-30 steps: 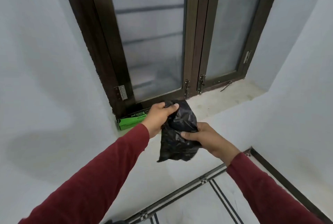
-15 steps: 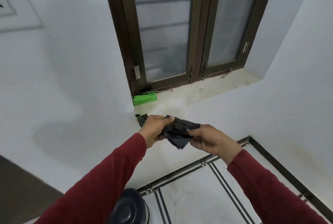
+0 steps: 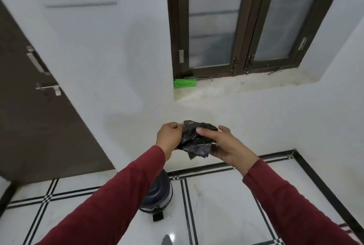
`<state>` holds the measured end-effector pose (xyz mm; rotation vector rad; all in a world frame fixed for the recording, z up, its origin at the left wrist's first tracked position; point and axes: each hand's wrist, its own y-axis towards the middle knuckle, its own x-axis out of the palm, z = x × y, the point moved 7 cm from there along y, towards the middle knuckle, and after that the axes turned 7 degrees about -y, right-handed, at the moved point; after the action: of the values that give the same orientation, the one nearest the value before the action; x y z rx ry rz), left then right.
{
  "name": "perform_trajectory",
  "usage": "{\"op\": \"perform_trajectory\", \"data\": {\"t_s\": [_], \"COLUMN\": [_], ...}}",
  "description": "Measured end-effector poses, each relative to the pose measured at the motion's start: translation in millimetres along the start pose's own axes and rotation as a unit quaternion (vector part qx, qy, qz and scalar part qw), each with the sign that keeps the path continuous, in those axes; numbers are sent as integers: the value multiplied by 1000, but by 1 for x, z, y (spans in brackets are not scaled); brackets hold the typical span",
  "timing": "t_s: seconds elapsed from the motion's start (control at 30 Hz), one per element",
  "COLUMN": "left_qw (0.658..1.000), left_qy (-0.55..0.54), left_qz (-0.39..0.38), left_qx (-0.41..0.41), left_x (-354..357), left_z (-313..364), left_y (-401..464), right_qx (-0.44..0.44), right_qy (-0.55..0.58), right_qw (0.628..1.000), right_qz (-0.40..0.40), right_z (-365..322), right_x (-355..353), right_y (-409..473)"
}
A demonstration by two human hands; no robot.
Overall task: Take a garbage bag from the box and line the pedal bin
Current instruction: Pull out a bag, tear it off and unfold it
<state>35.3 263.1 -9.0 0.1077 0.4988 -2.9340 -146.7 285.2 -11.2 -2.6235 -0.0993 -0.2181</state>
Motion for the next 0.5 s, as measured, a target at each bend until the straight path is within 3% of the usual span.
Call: {"op": "perform_trajectory", "data": {"t_s": [0.13, 0.23, 0.27, 0.33, 0.37, 0.4, 0.43, 0.5], "left_qw": [996, 979, 966, 948, 945, 944, 943, 940], "left_qy": [-3, -170, -224, -280, -292, -296, -301, -310], "left_qz": [83, 97, 92, 79, 64, 44, 19, -32], "left_qx": [17, -57, -89, -130, -136, -139, -141, -137], "left_x": [-41, -72, -77, -83, -91, -96, -99, -106], "left_z": [-13, -29, -34, -42, -45, -47, -47, -45], "left_y": [-28, -43, -46, -52, -56, -58, -62, -70], "right_qx": [-10, 15, 10, -42, -90, -136, -145, -58], "right_qy": [-87, -214, -293, -473, -507, -497, -444, -336], "right_qw": [996, 977, 956, 878, 852, 849, 877, 939], "right_qz": [-9, -9, -6, 59, 98, 120, 109, 34], "right_z": [25, 45, 50, 43, 34, 27, 25, 37], "right_x": [25, 38, 39, 43, 56, 69, 84, 114], "right_y": [-24, -35, -33, -37, -45, -52, -60, -65]}}
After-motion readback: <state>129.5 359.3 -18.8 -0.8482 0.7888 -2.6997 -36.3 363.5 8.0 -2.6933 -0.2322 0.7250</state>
